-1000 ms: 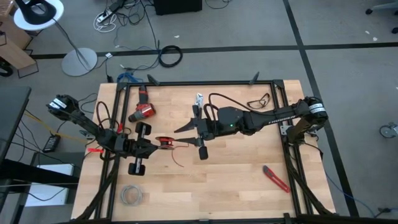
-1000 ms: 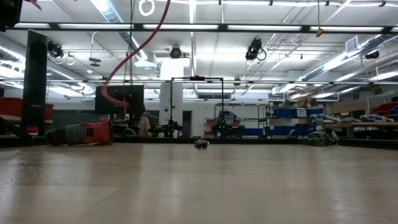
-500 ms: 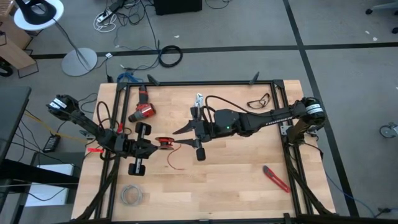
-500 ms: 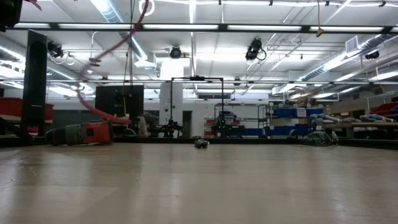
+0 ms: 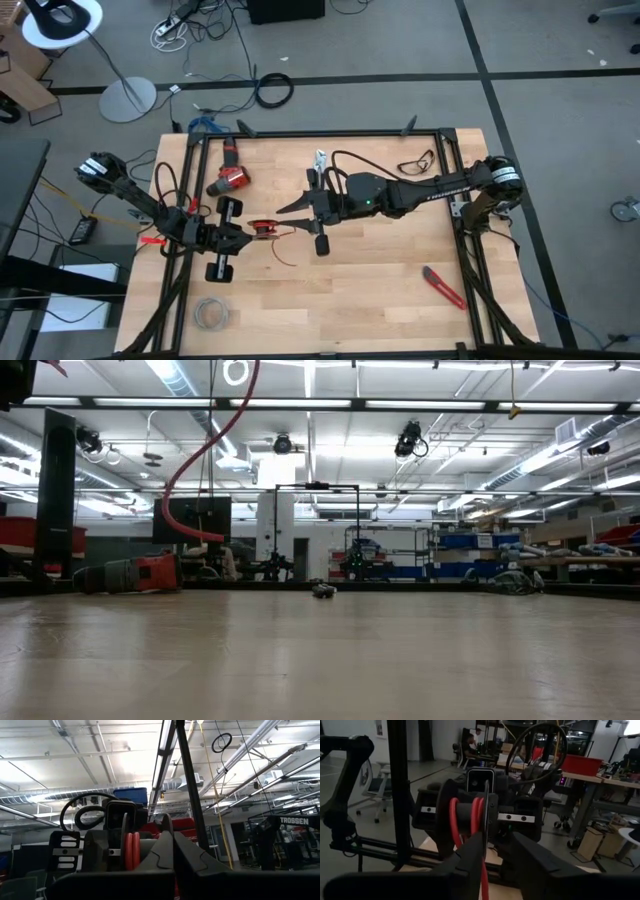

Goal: Coil cords
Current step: Coil the red wire onto the black spool

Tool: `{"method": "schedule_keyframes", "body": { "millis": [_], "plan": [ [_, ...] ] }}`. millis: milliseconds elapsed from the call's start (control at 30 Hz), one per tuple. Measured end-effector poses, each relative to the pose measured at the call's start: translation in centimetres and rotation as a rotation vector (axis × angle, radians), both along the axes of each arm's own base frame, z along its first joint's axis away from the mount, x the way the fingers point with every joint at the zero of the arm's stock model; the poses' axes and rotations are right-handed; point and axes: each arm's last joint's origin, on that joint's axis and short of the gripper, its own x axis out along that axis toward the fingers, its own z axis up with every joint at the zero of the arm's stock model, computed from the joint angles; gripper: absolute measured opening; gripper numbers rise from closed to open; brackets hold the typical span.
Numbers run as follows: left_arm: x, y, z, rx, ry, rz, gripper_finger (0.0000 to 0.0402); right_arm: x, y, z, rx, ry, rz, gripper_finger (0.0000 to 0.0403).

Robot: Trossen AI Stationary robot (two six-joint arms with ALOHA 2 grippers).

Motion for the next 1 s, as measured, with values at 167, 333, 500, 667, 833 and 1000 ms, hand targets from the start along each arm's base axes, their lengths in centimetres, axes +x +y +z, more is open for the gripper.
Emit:
{"method": "schedule_keyframes", "body": {
  "millis": [167, 333, 500, 667, 833, 1000],
  "plan": [
    [0.0, 0.0, 0.0, 0.0, 0.0, -0.001, 0.0, 0.0, 0.01, 0.0, -0.004, -0.001, 0.004, 0.008],
    [-0.01, -0.03, 0.0, 0.004, -0.003, -0.006, 0.0, 0.0, 0.1, 0.02, -0.008, -0.004, 0.035, 0.0073],
    [-0.01, -0.03, 0.0, 0.004, -0.003, -0.006, 0.0, 0.01, 0.05, 0.06, -0.008, -0.01, 0.036, 0.0073],
    [0.05, 0.07, 0.0, 0.004, -0.002, -0.001, 0.0, 0.01, 0.05, 0.08, -0.007, -0.012, 0.036, 0.0072],
    [0.31, 0.37, -0.1, 0.002, 0.011, 0.012, 0.0, 0.01, 0.05, 0.09, -0.007, -0.013, 0.036, 0.0077],
    [0.38, 0.47, -0.11, -0.005, 0.014, 0.013, 0.0, 0.03, -0.05, 0.08, -0.014, -0.014, 0.025, 0.0078]
  ]
}}
